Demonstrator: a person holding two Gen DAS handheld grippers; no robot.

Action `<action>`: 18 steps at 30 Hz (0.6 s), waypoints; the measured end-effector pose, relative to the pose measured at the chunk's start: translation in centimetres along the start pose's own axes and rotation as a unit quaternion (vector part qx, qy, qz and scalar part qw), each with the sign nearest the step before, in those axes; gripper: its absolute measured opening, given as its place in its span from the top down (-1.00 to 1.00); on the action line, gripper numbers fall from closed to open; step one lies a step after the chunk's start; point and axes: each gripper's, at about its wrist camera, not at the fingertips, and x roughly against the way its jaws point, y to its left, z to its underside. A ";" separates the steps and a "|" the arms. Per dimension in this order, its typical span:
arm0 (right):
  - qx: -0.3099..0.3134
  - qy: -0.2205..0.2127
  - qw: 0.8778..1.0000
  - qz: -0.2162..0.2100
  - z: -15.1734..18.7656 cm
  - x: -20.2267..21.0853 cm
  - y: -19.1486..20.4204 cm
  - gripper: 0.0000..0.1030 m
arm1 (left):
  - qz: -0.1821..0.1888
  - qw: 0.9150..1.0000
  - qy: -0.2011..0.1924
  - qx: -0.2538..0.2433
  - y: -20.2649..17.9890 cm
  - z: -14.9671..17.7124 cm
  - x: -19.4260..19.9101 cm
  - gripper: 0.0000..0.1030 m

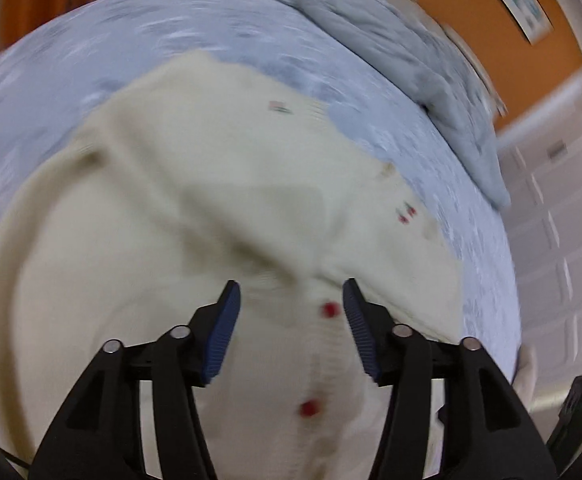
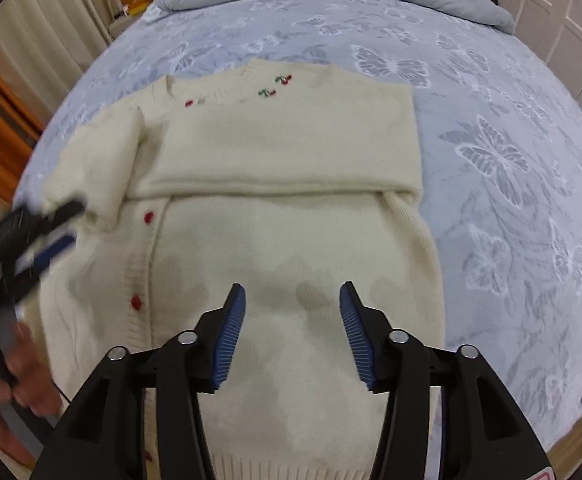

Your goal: Fold small clothes

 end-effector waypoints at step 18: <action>0.322 -0.045 0.946 0.009 -5.5 -8.7 27.2 0.09 | -0.044 0.983 -0.032 0.173 13.7 -2.6 3.2 -0.16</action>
